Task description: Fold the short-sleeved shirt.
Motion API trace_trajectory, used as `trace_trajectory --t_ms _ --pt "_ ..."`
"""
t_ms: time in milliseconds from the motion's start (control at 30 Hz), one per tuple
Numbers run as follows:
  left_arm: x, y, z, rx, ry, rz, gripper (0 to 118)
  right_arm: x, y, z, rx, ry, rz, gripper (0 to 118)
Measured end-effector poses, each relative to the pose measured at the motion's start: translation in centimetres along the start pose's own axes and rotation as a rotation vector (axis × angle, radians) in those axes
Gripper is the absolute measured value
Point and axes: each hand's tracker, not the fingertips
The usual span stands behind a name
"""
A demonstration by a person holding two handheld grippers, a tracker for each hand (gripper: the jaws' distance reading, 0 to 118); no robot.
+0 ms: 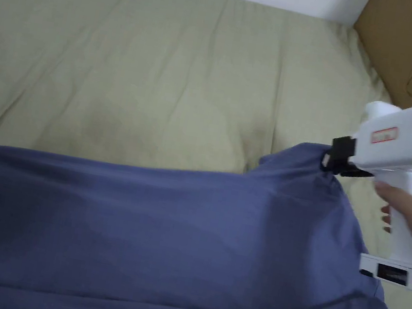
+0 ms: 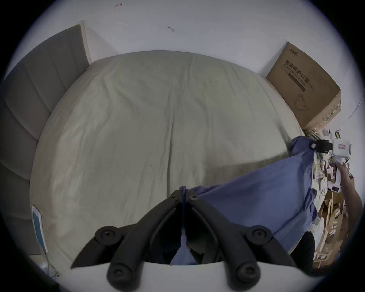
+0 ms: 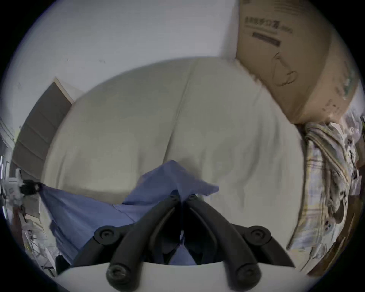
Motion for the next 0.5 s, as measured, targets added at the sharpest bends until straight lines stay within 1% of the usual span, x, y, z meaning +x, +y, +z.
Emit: trace_trajectory --t_ms 33,233,367,500 --pt "0.1 -0.1 0.8 0.004 -0.005 -0.001 2 0.4 -0.1 2.0 0.010 0.009 -0.008 1" --pt "0.9 0.5 6.4 0.095 -0.022 -0.035 2 0.8 0.3 11.6 0.121 0.001 0.037 1" --pt "1.5 1.4 9.0 0.147 -0.042 -0.028 2 0.1 0.9 14.8 0.170 -0.003 0.047 1" --pt "2.3 2.4 10.3 0.180 -0.032 -0.052 2 -0.2 1.5 16.0 0.203 -0.004 0.045 0"
